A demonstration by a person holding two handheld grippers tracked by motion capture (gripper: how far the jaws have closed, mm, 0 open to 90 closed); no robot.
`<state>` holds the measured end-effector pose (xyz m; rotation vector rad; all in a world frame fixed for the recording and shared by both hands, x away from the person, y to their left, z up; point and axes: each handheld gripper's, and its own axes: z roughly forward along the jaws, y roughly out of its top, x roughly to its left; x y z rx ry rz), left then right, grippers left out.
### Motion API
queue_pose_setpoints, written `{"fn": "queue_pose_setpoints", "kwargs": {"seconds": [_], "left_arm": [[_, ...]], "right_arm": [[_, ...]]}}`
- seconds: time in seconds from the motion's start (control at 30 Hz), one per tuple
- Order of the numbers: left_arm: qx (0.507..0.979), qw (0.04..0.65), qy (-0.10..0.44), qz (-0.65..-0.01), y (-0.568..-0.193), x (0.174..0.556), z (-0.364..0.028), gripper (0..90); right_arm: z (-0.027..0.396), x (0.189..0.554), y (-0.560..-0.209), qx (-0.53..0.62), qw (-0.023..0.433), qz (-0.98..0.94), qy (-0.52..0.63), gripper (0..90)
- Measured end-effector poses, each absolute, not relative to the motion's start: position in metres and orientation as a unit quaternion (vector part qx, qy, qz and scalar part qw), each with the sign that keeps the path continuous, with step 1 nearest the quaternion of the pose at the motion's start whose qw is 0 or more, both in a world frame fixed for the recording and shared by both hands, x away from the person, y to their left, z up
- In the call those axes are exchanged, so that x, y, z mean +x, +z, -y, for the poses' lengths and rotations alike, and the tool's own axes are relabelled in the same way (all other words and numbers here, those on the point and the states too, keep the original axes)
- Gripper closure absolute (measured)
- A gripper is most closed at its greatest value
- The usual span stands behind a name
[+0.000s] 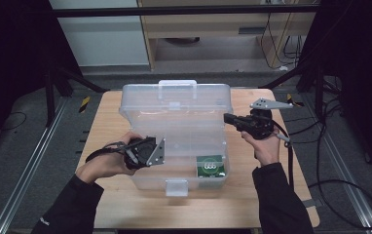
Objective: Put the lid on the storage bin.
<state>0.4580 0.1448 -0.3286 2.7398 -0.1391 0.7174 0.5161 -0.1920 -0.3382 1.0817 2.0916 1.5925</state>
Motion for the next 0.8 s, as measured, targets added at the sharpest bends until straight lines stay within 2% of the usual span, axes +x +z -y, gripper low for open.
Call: {"fn": "queue_pose_setpoints", "kwargs": {"seconds": [0.1,0.37,0.5,0.8], "left_arm": [[0.954,0.156,0.252,0.046,-0.329,0.459,-0.144,77.3],[0.95,0.193,0.244,0.029,-0.335,0.46,-0.142,61.3],[0.945,0.213,0.246,0.012,-0.336,0.462,-0.143,54.4],[0.939,0.256,0.228,-0.023,-0.335,0.462,-0.146,50.4]], "right_arm": [[0.193,0.514,-0.339,0.375,0.145,-0.727,0.557,89.0],[0.195,0.51,-0.344,0.374,0.139,-0.728,0.557,87.2],[0.198,0.508,-0.344,0.374,0.135,-0.728,0.558,90.0],[0.199,0.505,-0.346,0.371,0.126,-0.733,0.556,90.0]]}}
